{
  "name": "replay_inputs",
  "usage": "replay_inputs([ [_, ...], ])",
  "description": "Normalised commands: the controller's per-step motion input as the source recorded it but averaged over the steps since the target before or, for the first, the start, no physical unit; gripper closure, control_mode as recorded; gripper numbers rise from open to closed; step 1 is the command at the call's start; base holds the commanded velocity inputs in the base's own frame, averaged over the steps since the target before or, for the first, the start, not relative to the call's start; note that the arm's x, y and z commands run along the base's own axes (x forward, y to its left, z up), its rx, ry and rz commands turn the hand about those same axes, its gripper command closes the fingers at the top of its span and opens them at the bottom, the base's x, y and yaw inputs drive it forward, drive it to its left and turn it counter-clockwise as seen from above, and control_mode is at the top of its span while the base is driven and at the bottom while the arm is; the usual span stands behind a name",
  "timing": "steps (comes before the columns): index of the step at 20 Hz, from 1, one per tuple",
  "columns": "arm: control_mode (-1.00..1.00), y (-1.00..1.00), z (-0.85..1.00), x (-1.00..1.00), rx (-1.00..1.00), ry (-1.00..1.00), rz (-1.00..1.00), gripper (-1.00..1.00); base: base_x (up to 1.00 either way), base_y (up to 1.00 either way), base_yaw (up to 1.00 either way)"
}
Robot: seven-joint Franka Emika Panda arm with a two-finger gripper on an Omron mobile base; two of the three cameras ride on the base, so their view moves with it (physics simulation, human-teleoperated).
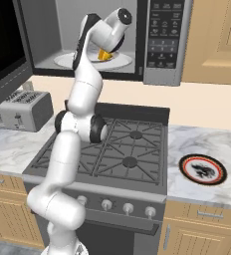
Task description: Pick the cheese from the counter and place it in the microwave. Then turn on the microwave.
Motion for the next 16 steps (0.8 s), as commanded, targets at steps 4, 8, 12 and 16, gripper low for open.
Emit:
replay_inputs([
  [4,-1.00,0.54,0.45,-0.31,0.00,0.01,-0.03,-1.00,0.00,0.00,0.00],
  [8,-1.00,0.46,0.30,-0.51,0.00,0.00,-0.02,-1.00,0.00,0.00,0.00],
  [12,-1.00,0.19,0.02,-0.63,0.00,0.00,0.00,-1.00,0.00,0.00,0.00],
  [16,-1.00,0.00,-0.02,-0.74,0.00,0.00,0.00,-1.00,0.00,0.00,0.00],
])
